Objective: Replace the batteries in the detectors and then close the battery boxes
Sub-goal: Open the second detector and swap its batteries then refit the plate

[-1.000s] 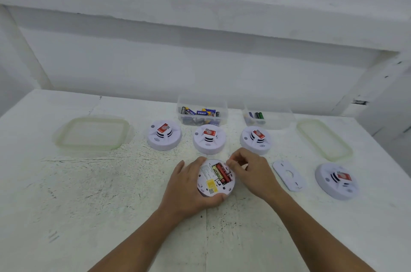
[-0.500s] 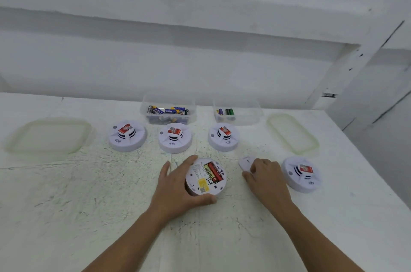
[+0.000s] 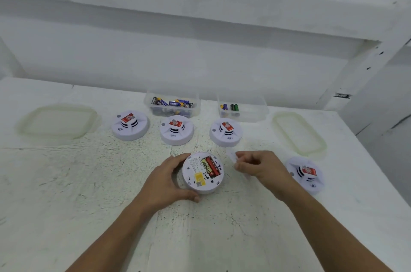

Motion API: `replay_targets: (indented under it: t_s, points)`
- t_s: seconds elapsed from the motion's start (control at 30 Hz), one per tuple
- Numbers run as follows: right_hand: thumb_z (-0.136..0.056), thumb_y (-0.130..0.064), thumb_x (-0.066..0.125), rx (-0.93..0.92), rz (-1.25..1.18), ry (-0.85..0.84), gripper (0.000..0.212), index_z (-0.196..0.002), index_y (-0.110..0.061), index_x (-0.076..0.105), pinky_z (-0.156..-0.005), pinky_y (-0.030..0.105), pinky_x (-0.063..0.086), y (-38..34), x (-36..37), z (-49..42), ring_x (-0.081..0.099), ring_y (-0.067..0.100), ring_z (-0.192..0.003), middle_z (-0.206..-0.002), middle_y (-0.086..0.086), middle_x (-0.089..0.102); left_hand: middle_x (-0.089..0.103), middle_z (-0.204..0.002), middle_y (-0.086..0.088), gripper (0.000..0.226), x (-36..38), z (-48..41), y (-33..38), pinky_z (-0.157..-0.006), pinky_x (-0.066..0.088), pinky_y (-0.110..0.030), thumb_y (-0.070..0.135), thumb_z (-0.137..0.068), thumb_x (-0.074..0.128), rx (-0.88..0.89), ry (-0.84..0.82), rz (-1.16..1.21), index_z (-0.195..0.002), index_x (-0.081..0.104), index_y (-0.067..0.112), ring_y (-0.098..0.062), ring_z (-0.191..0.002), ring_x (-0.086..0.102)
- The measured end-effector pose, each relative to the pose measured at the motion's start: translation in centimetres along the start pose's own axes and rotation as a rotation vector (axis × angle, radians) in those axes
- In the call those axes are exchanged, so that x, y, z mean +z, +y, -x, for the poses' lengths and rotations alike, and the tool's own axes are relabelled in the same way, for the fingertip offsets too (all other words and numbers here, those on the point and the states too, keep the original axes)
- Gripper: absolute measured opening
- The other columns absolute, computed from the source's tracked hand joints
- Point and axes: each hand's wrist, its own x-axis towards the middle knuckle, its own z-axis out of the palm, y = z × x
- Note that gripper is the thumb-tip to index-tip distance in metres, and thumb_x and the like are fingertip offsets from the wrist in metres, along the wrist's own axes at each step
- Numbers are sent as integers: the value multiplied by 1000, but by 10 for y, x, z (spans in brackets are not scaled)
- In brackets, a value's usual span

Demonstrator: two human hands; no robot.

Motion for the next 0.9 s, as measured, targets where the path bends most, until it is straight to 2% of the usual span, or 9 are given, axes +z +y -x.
replay_targets:
  t_s: [0.17, 0.3, 0.37, 0.43, 0.63, 0.77, 0.9]
  points:
    - [-72, -22, 80, -193, 257, -174, 12, -79, -18, 70, -81, 20, 38, -28, 18, -7, 55, 0, -111, -120, -20, 61, 61, -115, 22, 97, 1, -1, -2, -95, 48, -31, 57, -30, 88, -15, 22, 12, -118, 49, 56, 4, -108, 56]
    - [-76, -20, 75, -376, 550, -322, 14, -88, -18, 68, -84, 6, 34, -40, 33, -10, 47, -4, -109, -127, -18, 55, 63, -113, 22, 96, 1, -1, -3, -94, 49, -32, 51, -29, 92, -24, 32, 33, -116, 52, 54, 3, -106, 57]
    - [-78, -22, 74, -435, 646, -364, 16, -92, -17, 68, -87, 9, 35, -42, 38, -12, 45, -3, -110, -130, -15, 54, 63, -112, 22, 93, 1, -1, -3, -92, 49, -30, 48, -29, 92, -24, 41, 36, -113, 52, 56, 4, -105, 57]
    - [-79, -23, 73, -472, 708, -400, 17, -93, -17, 69, -94, 18, 39, -43, 41, -15, 44, 1, -113, -132, -13, 54, 63, -111, 22, 92, 1, -1, -1, -91, 49, -29, 47, -29, 92, -19, 43, 40, -111, 52, 59, 4, -104, 57]
    - [-79, -19, 71, -504, 766, -467, 11, -88, -13, 68, -98, 23, 40, -45, 43, -20, 45, 1, -118, -134, -13, 54, 61, -112, 23, 91, -2, -1, -1, -84, 44, -15, 39, -32, 96, -9, 33, 34, -105, 48, 64, 10, -102, 55]
    - [-81, -15, 70, -491, 780, -507, 8, -86, -9, 67, -101, 27, 41, -48, 42, -23, 46, 3, -123, -137, -12, 53, 61, -111, 24, 89, -3, -2, -1, -87, 46, -19, 41, -32, 96, 1, 31, 24, -102, 47, 68, 9, -103, 54]
    - [-81, -10, 68, -470, 767, -531, 8, -87, -6, 67, -103, 23, 39, -48, 39, -26, 44, 3, -129, -139, -11, 51, 60, -111, 25, 89, -4, -3, 0, -90, 47, -23, 44, -32, 95, 10, 29, 15, -100, 45, 74, 8, -104, 54]
